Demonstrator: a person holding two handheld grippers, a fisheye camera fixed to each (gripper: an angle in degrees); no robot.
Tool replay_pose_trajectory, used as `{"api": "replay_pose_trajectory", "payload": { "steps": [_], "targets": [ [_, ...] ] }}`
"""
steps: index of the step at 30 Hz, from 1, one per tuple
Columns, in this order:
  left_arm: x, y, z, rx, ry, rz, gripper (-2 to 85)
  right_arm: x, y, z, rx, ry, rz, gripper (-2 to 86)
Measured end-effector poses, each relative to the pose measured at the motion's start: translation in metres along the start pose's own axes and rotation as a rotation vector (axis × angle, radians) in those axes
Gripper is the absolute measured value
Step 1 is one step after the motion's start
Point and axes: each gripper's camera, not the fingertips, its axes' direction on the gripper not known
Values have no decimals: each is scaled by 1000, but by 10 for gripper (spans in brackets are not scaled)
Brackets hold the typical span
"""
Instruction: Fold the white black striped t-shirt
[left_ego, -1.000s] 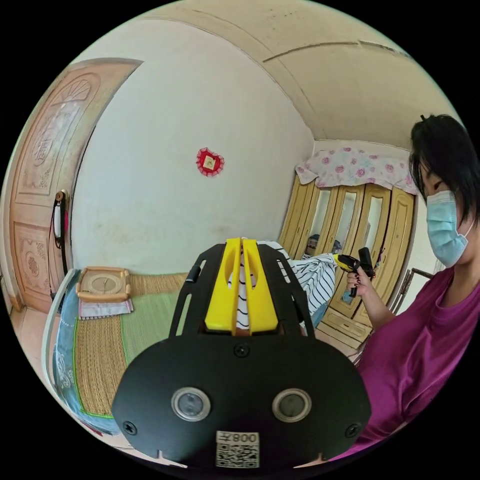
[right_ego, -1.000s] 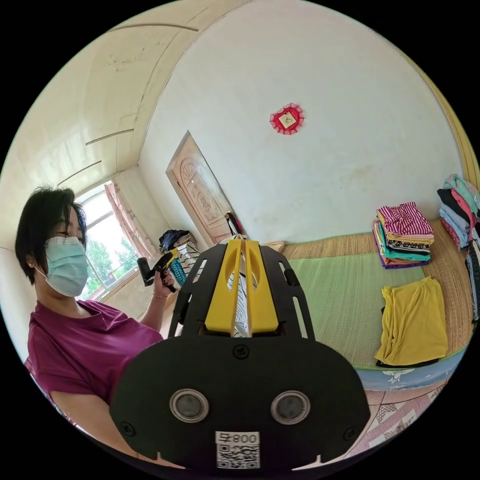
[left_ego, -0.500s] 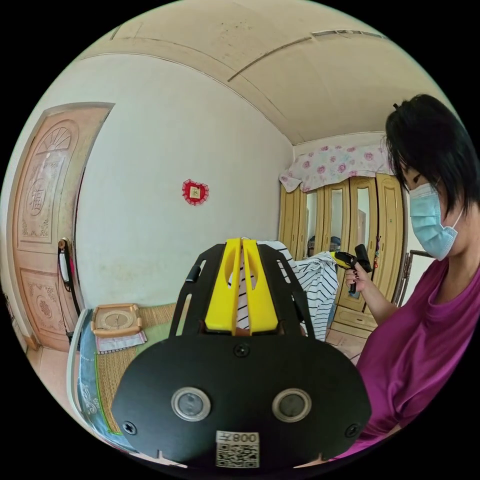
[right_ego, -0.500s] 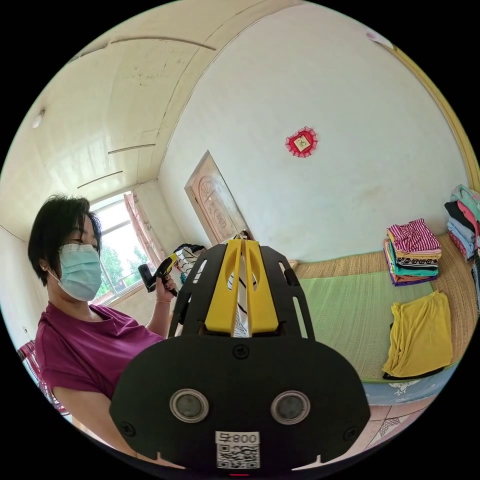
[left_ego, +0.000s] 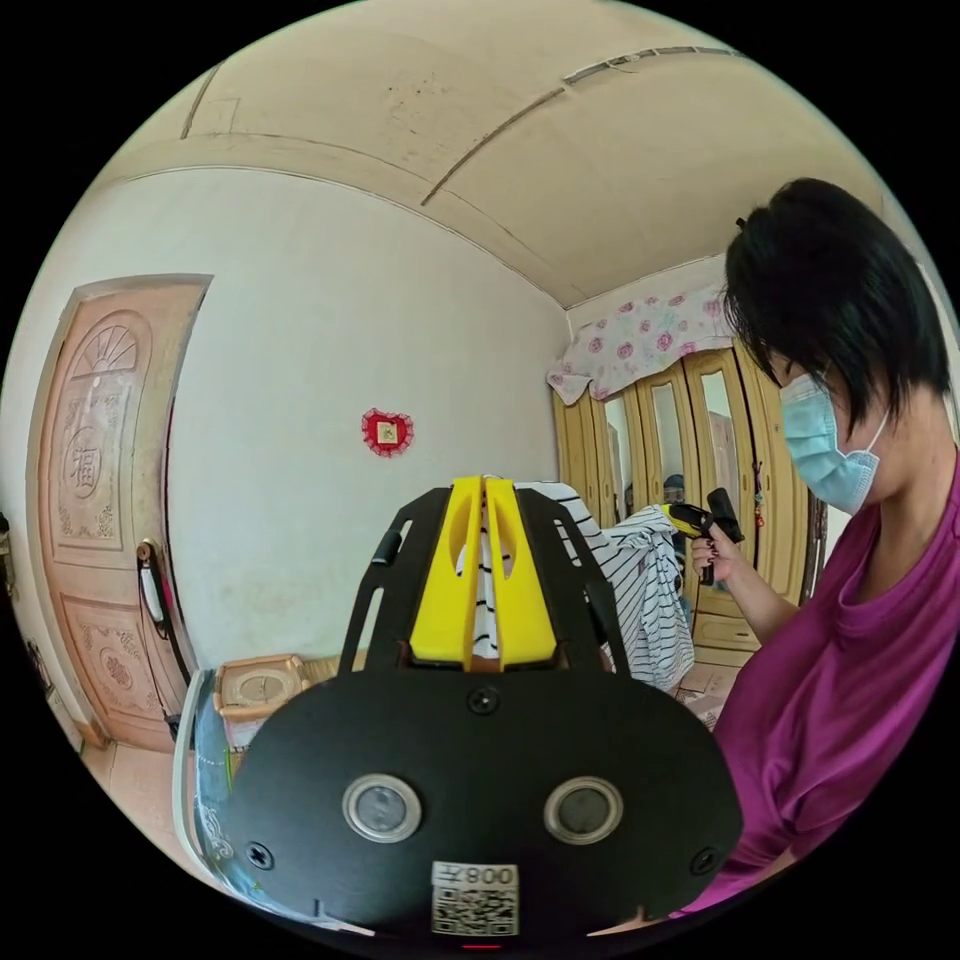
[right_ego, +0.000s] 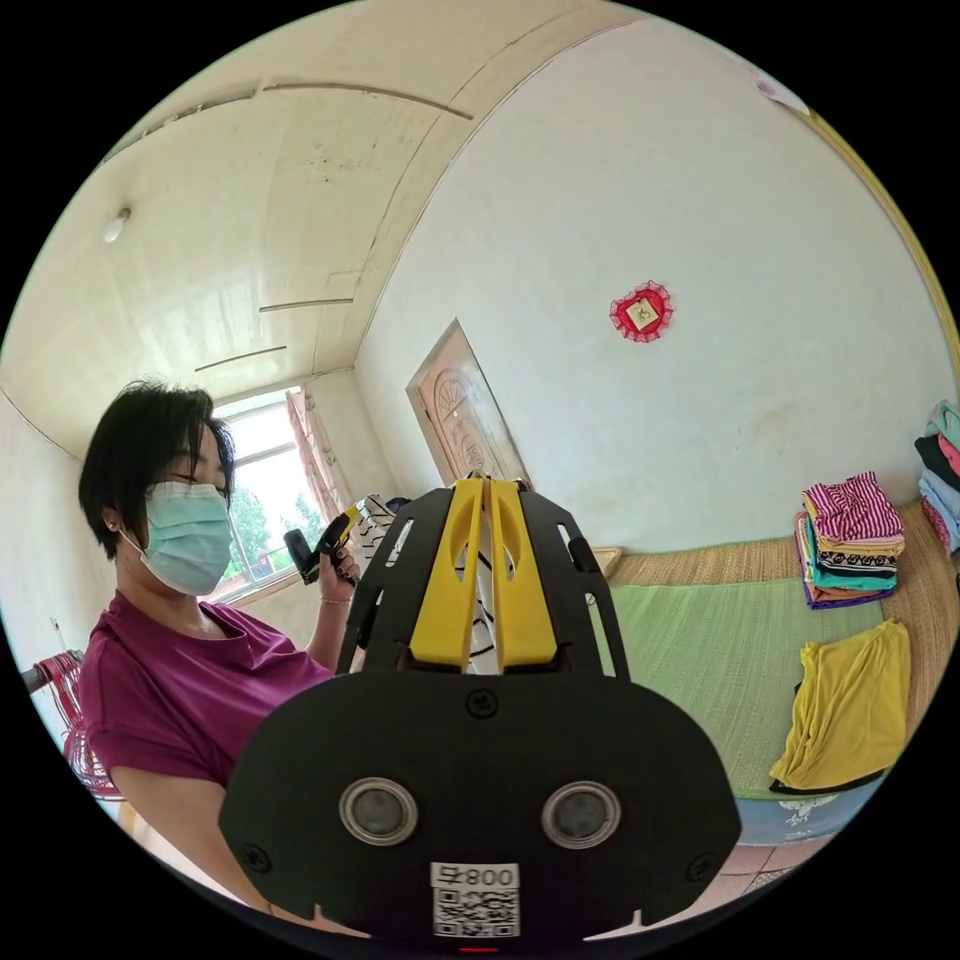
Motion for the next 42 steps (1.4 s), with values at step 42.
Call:
{"api": "replay_pose_trajectory", "payload": {
  "steps": [42],
  "targets": [
    [-104, 156, 179, -176, -157, 3, 3, 22, 49, 131, -151, 56, 36, 7]
  ]
}}
